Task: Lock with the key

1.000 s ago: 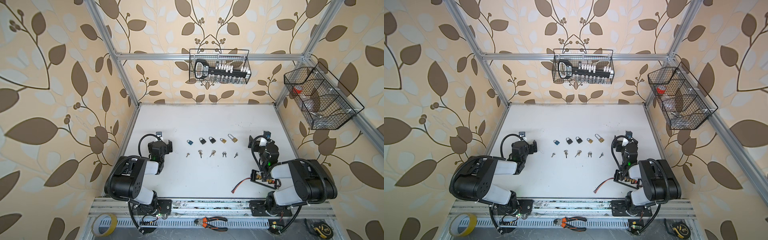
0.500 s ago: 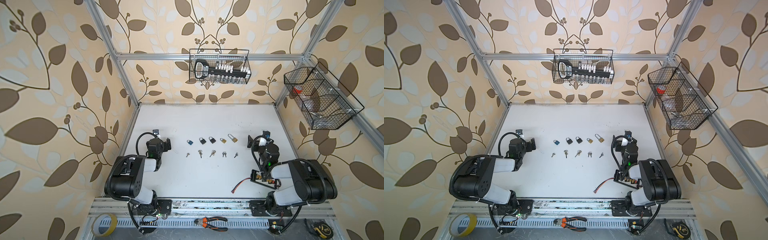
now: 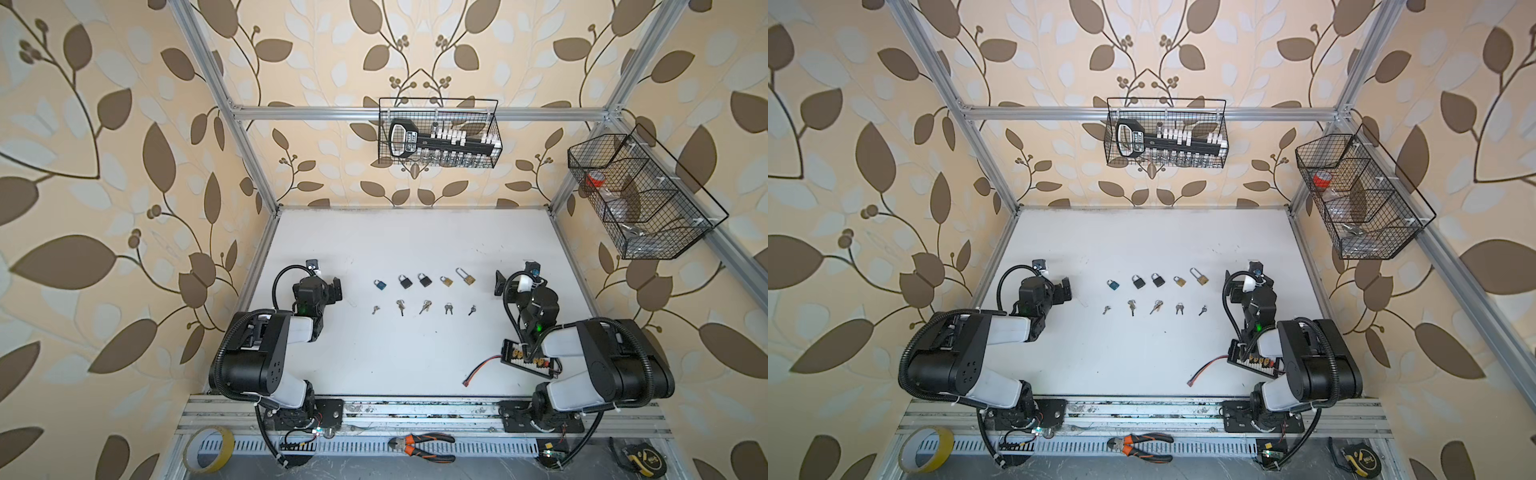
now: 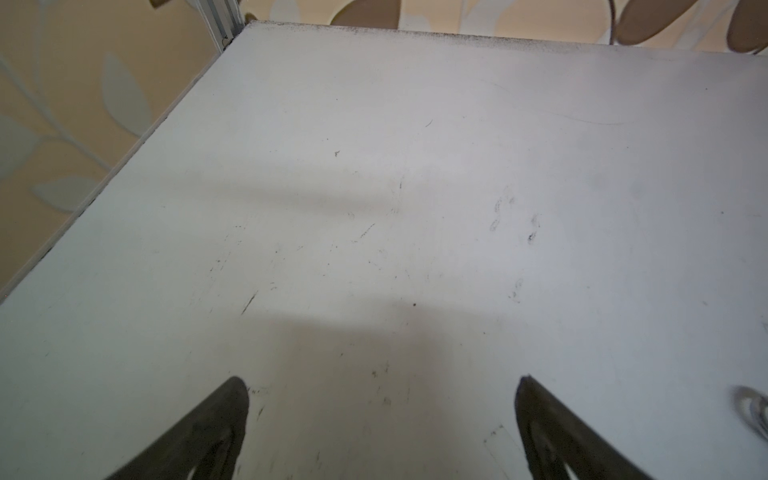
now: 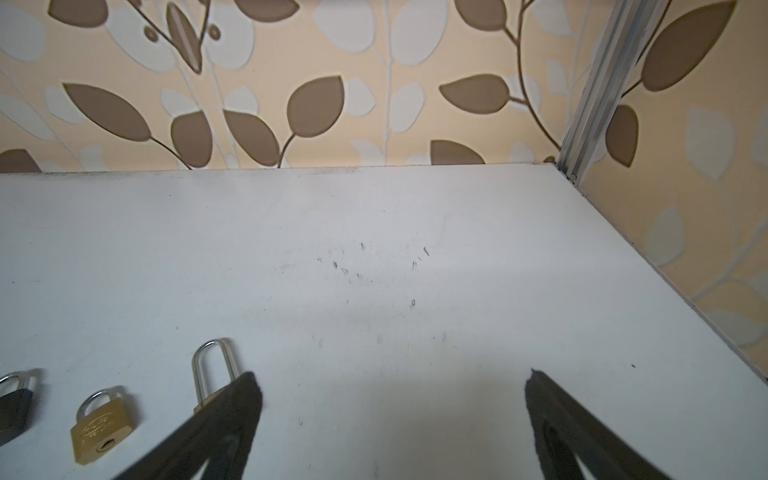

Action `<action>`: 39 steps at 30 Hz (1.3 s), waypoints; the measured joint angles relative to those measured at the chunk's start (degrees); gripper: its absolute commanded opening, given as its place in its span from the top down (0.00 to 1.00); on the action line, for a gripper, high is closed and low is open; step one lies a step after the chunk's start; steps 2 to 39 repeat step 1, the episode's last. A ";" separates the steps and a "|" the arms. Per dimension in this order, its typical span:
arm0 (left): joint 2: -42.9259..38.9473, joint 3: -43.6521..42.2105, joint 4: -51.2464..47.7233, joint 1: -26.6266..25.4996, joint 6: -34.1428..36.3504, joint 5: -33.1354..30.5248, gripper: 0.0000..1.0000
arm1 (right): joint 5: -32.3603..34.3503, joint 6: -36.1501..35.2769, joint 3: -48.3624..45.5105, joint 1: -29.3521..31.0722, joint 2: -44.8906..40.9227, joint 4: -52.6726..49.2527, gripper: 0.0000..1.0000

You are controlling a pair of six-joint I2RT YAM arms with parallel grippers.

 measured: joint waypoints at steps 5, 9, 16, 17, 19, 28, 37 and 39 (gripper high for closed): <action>0.00 0.04 0.02 0.00 0.02 -0.02 0.01 | -0.02 0.00 0.00 -0.04 0.00 0.00 0.00; 0.00 0.04 0.02 0.00 0.02 -0.02 0.01 | -0.02 0.00 0.00 -0.04 0.00 0.00 0.00; 0.00 0.04 0.02 0.00 0.02 -0.02 0.01 | -0.02 0.00 0.00 -0.04 0.00 0.00 0.00; 0.00 0.04 0.02 0.00 0.02 -0.02 0.01 | -0.02 0.00 0.00 -0.04 0.00 0.00 0.00; 0.00 0.04 0.02 0.00 0.02 -0.02 0.01 | -0.02 0.00 0.00 -0.04 0.00 0.00 0.00; 0.00 0.04 0.02 0.00 0.02 -0.02 0.01 | -0.02 0.00 0.00 -0.04 0.00 0.00 0.00; 0.00 0.04 0.02 0.00 0.02 -0.02 0.01 | -0.02 0.00 0.00 -0.04 0.00 0.00 0.00; 0.00 0.04 0.02 0.00 0.02 -0.02 0.01 | -0.02 0.00 0.00 -0.04 0.00 0.00 0.00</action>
